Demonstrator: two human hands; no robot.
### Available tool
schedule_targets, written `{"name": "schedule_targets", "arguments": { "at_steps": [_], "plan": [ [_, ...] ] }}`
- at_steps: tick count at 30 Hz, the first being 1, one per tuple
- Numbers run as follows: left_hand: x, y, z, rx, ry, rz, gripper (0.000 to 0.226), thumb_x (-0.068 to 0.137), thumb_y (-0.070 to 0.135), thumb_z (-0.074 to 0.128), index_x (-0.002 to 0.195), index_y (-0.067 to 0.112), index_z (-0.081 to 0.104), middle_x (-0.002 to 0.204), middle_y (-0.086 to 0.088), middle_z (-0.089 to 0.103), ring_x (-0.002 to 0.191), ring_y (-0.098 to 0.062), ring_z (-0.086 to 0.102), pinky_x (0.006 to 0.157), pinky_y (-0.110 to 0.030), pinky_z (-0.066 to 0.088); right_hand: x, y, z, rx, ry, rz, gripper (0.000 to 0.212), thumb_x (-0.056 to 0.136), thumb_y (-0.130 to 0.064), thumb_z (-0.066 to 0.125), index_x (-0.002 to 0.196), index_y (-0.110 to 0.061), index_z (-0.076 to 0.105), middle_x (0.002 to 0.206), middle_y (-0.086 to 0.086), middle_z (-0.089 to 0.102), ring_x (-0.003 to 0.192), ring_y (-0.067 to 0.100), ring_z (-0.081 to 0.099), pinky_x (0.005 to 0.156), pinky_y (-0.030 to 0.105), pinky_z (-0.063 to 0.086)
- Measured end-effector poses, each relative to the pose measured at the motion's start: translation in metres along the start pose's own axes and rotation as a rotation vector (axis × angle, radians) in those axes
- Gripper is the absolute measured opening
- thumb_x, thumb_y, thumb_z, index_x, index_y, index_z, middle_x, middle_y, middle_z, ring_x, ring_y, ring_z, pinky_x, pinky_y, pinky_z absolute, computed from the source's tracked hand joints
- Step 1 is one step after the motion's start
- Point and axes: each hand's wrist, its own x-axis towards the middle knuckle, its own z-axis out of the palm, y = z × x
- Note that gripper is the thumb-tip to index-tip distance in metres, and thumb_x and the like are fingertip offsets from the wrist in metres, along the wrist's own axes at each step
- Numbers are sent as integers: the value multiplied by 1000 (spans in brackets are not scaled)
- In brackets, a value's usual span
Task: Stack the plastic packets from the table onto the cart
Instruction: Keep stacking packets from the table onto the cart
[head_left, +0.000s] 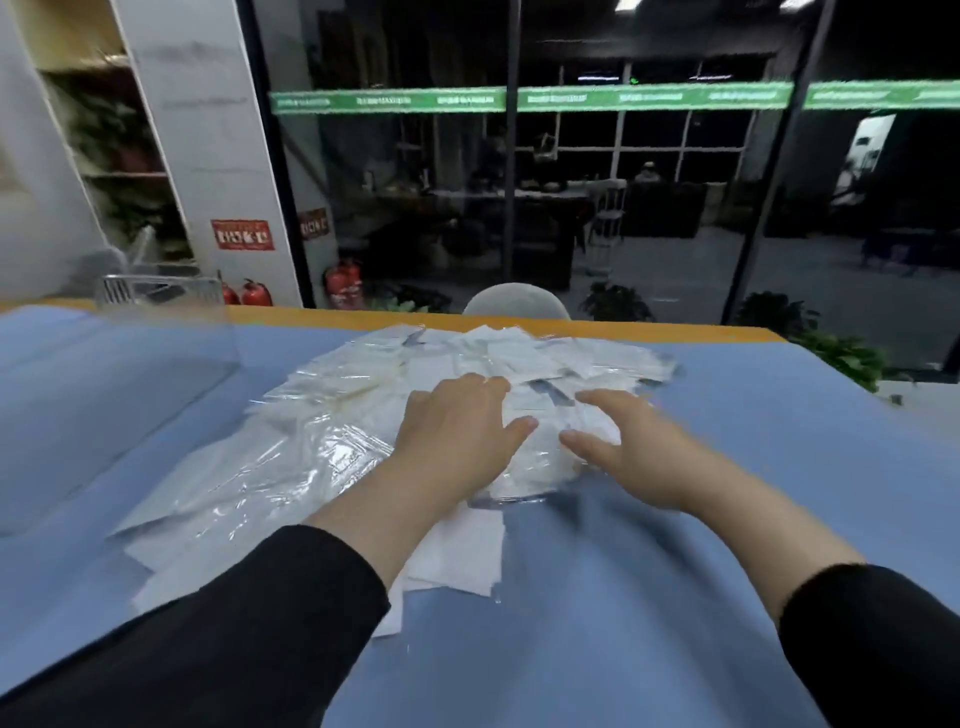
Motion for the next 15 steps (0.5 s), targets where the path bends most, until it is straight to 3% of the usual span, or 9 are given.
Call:
{"name": "schedule_targets", "arguments": {
  "at_steps": [3,5,9,12,14,15],
  "plan": [
    [10,-11,19,-58,-98,-17,76,90,78,41,147,30,41,152,4,45,143,-21,38,116,-51,27,11,10,28,-46,-62,-3,79,83,-76,55,151,-40,33,161,-18,29,138,7,41,116,34,31],
    [14,-20,22,-111,-171,-6,86,84,85,42,151,31,37,154,6,43,143,-20,38,116,-50,27,12,14,30,-67,-113,-40,91,76,-79,61,153,-44,28,161,-22,24,144,8,34,120,36,26],
    [18,-30,24,-147,-185,-2,72,94,76,33,146,29,39,146,1,54,133,-25,50,108,-44,38,13,13,26,-128,-221,-64,117,55,-89,66,152,-57,10,163,-29,7,152,1,8,126,41,13],
    [19,-28,28,-131,-164,26,61,102,65,22,145,26,41,140,-3,59,128,-28,53,105,-44,39,22,5,28,-216,-187,-138,110,63,-86,64,153,-56,9,163,-30,0,148,-7,-5,126,42,-1],
    [22,-29,29,-199,-120,11,60,103,64,19,143,26,44,138,-3,61,127,-29,55,105,-45,41,33,0,30,-287,-126,-249,96,73,-79,63,153,-52,18,164,-27,7,151,-4,0,126,45,4],
    [24,-31,28,-248,-102,-2,60,103,64,19,142,26,45,138,-3,61,127,-29,54,105,-46,41,38,-4,32,-312,-86,-306,86,79,-72,64,152,-48,26,163,-24,16,150,0,11,125,46,13]
  ]
}}
